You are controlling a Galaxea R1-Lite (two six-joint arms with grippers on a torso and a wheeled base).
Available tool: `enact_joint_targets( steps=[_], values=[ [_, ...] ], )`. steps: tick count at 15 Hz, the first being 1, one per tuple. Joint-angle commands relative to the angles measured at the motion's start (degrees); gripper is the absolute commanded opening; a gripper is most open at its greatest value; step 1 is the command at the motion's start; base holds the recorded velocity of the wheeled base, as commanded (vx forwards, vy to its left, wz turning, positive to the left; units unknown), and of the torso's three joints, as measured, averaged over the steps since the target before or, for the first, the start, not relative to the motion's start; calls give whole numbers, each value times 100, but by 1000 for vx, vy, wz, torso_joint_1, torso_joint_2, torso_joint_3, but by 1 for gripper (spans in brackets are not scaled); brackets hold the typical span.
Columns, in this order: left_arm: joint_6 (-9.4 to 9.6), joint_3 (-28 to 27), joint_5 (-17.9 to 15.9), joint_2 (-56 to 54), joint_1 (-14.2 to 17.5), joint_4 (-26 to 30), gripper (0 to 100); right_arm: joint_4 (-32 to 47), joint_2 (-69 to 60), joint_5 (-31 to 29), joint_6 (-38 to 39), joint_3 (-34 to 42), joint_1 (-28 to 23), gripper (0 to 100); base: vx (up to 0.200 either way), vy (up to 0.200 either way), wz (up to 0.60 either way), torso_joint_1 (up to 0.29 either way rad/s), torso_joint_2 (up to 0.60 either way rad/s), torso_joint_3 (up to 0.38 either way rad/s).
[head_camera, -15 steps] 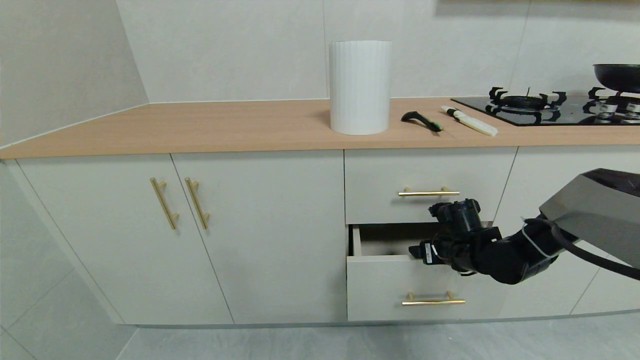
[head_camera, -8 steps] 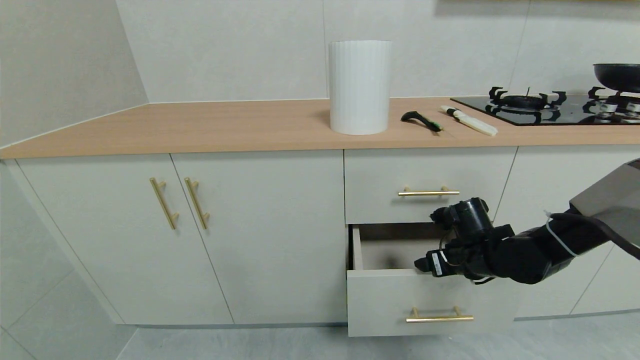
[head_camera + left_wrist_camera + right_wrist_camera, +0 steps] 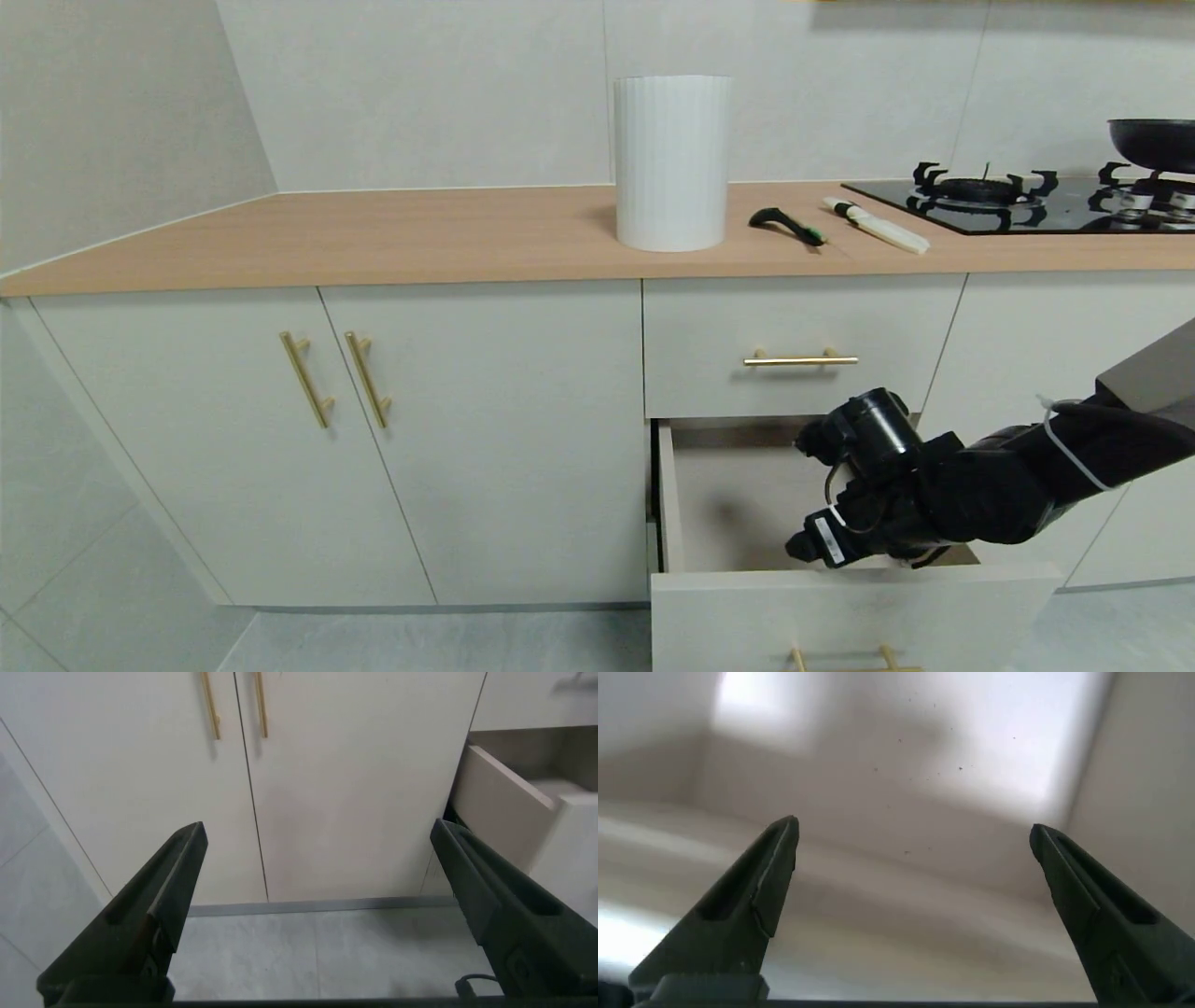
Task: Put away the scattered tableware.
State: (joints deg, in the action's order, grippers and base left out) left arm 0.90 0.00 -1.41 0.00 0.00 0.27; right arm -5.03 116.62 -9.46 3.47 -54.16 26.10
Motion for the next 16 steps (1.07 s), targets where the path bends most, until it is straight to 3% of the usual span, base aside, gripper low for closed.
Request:
enact_joint_targets(
  steps=[1, 9, 16],
  values=[
    [6, 0, 1, 0, 0, 0, 100, 231, -262, 6, -22, 37, 141, 100, 0, 0, 0, 0, 0, 0],
    [6, 0, 1, 0, 0, 0, 100, 2191, -930, -3, -427, 108, 827, 100, 0, 0, 0, 0, 0, 0],
    [-2, 0, 1, 9, 0, 0, 100, 2604, -1009, -47, -840, 134, 870, 100, 0, 0, 0, 0, 0, 0]
  ],
)
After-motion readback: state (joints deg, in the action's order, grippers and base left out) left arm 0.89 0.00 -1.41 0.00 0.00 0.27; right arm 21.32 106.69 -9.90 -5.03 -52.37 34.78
